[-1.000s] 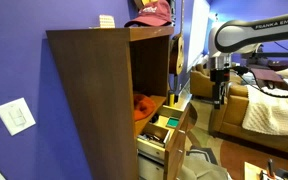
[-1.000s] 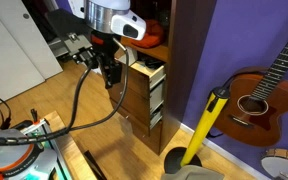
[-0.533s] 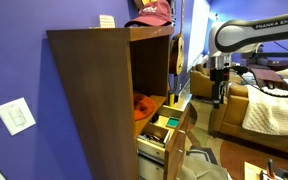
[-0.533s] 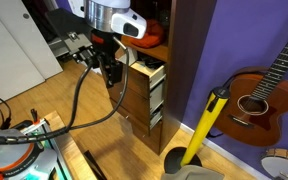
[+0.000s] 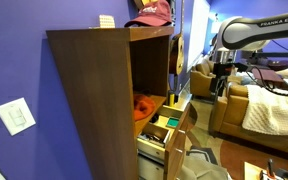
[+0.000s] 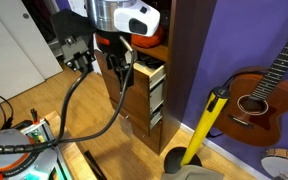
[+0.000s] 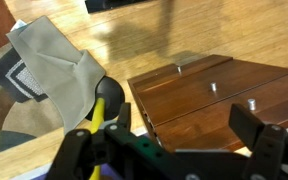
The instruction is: Close all the drawer one by one from top to bottom
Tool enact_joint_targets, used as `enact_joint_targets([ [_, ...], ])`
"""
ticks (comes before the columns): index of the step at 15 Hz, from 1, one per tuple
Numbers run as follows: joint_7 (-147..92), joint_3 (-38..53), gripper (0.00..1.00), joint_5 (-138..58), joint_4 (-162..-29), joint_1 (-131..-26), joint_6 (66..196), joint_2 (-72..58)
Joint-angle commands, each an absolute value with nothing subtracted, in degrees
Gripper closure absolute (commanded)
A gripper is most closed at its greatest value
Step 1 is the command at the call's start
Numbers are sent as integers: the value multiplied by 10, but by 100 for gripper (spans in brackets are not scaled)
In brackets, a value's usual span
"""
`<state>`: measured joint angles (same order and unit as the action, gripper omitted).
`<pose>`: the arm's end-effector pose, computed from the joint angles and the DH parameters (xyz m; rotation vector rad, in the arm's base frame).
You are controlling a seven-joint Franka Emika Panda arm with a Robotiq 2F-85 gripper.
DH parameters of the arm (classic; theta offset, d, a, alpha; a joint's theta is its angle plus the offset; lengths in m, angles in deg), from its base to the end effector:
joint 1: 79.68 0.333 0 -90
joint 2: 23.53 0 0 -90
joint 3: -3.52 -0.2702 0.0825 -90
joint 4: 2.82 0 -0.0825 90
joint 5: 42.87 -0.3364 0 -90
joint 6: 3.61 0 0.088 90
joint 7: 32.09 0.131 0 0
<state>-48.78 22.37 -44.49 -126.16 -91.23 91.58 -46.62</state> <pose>0.3375 -0.2057 0.4885 -2.9398 0.3125 0.0584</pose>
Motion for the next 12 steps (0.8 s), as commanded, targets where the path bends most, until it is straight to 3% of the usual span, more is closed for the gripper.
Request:
enact_joint_targets([
  [1,-441,223,0,-451,-1266,-933,928,-473],
  [12,-376,221,0,-474,-1295,-947,941,-481],
])
